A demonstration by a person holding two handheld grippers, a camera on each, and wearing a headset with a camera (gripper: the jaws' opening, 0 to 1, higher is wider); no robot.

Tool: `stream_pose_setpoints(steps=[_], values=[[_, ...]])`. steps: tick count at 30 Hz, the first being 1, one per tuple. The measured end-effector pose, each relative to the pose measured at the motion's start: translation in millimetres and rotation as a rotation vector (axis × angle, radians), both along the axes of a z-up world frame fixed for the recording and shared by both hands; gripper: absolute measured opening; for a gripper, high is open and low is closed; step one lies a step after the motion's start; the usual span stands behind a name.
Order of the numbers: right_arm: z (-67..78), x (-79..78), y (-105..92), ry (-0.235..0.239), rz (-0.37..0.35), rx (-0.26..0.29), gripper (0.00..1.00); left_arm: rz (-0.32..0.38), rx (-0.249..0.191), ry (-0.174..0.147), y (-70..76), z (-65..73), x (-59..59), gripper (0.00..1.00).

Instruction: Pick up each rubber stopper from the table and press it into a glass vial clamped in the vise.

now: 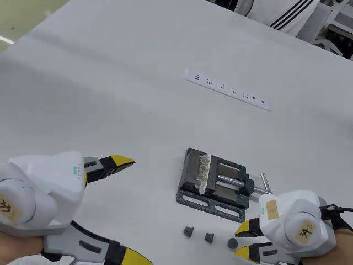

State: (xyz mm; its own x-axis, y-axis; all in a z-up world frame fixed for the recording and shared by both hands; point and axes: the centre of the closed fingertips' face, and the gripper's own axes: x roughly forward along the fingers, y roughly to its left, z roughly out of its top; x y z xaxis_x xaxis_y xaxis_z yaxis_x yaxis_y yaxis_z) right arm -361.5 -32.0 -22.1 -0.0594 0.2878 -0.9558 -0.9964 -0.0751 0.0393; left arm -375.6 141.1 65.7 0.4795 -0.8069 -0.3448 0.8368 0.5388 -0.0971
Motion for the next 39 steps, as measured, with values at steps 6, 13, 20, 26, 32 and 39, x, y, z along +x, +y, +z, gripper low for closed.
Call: stream_pose_setpoints(steps=[6,13,20,26,32,39], values=[[0.7,1.8,3.2,-0.001,0.014,-0.006,0.11,0.006,-0.001,0.004,2.9,-0.7,-2.7,0.99],[0.2,-0.5,4.9,0.007,0.024,-0.012,0.09,0.009,-0.007,0.004,3.4,0.4,-2.7,0.99],[-2.7,1.3,4.0,0.007,0.027,-0.016,0.08,0.010,-0.014,0.001,2.6,3.0,-0.9,0.99],[-4.5,2.0,2.8,0.009,0.028,-0.017,0.08,0.010,-0.017,0.001,2.2,3.5,0.0,0.99],[-4.4,2.0,2.8,0.013,0.015,-0.013,0.07,0.006,-0.016,0.001,1.1,3.1,1.0,0.99],[-4.4,1.4,3.6,0.021,0.001,-0.009,0.07,0.006,-0.015,0.000,1.1,2.3,2.0,0.99]])
